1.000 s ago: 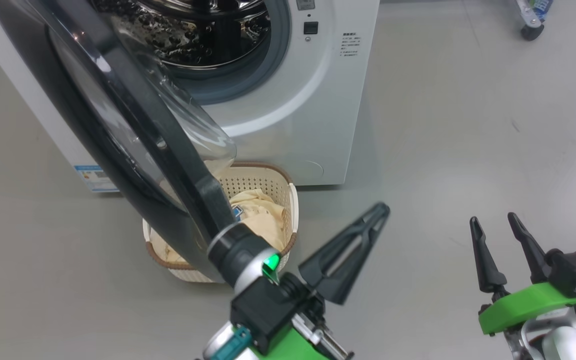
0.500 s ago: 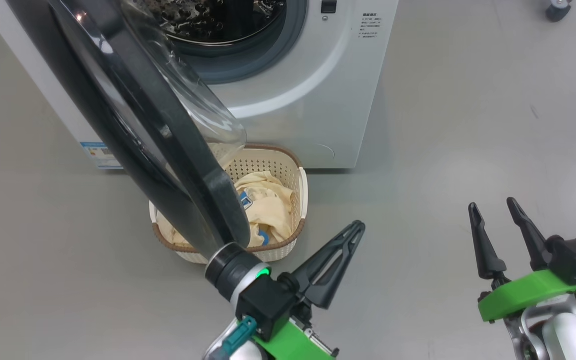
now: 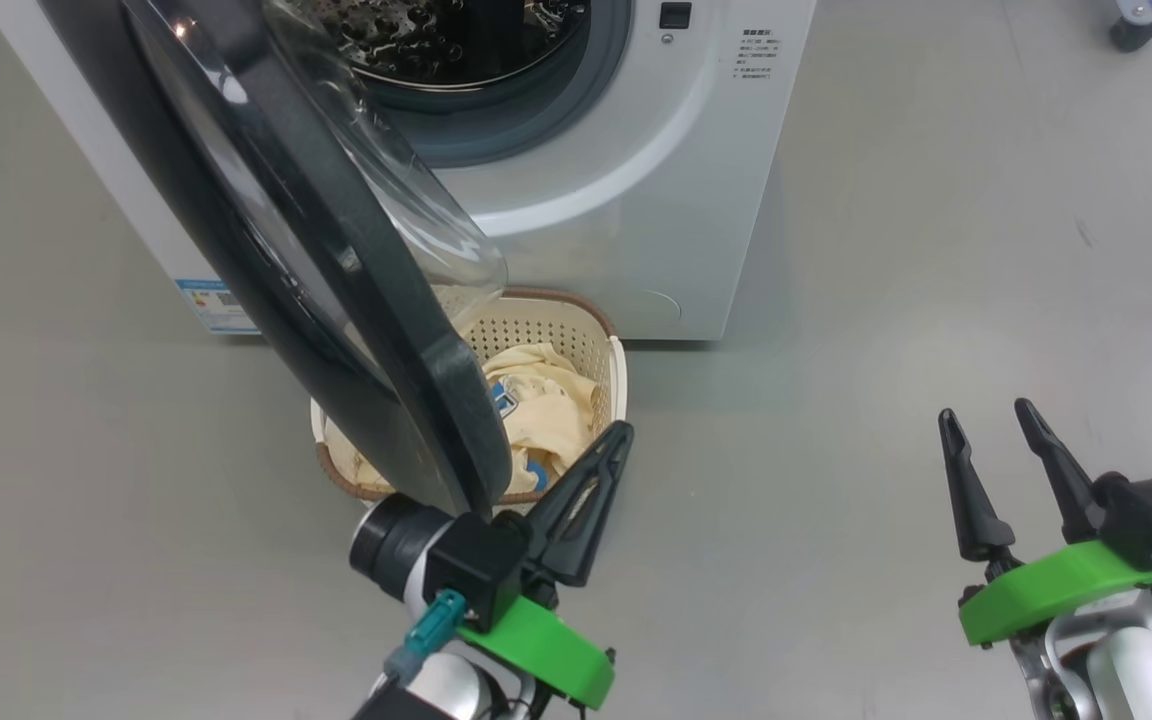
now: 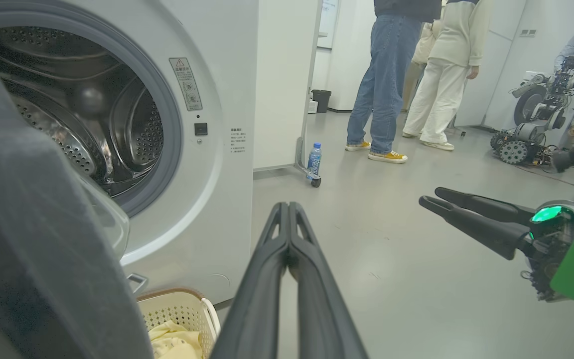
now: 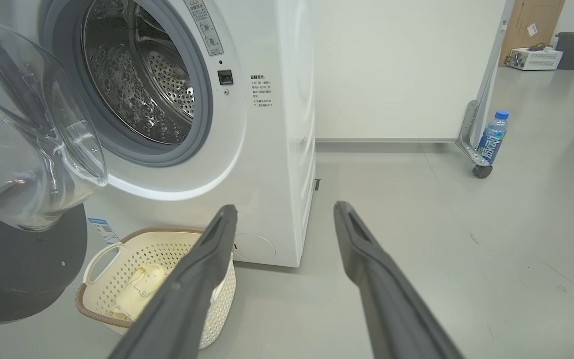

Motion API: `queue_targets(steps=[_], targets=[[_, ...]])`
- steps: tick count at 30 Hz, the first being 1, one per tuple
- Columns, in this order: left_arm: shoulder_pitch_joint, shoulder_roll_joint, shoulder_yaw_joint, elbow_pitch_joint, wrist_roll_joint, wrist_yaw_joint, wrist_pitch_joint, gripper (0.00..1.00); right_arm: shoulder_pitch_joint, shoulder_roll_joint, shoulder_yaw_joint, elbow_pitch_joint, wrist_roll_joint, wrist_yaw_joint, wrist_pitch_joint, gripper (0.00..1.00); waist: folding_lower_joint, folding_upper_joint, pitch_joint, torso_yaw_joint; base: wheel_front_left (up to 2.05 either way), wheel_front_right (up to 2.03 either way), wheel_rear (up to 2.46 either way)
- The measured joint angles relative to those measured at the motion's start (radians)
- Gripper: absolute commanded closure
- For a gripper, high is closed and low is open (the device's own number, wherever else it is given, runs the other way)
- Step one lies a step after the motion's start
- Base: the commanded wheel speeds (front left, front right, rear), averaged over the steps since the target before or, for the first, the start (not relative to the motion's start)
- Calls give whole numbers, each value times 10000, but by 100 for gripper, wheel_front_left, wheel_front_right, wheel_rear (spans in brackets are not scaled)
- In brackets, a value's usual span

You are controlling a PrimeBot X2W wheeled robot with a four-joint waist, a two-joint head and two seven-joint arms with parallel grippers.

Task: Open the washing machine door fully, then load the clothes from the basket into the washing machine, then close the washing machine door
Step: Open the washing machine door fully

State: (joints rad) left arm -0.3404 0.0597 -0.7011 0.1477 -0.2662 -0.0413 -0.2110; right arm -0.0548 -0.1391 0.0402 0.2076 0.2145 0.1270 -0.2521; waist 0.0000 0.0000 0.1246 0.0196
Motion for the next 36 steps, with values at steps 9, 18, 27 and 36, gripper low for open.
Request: queue_targets(steps=[9,18,27,36], targets=[[-43,86,364,594,-286,303,2,100,0,2,31,92,52,0,0,0,0,0,-30,65,0,0,0],[-65,169,573,901,-462,514,2,100,0,2,29,171,54,0,0,0,0,0,7,123,0,0,0],[-94,190,711,1051,-608,594,2,100,0,6,15,222,100,0,0,0,0,0,14,245,0,0,0],[-114,194,619,1068,-608,596,0,100,-1,8,19,251,128,0,0,0,0,0,-1,429,0,0,0]])
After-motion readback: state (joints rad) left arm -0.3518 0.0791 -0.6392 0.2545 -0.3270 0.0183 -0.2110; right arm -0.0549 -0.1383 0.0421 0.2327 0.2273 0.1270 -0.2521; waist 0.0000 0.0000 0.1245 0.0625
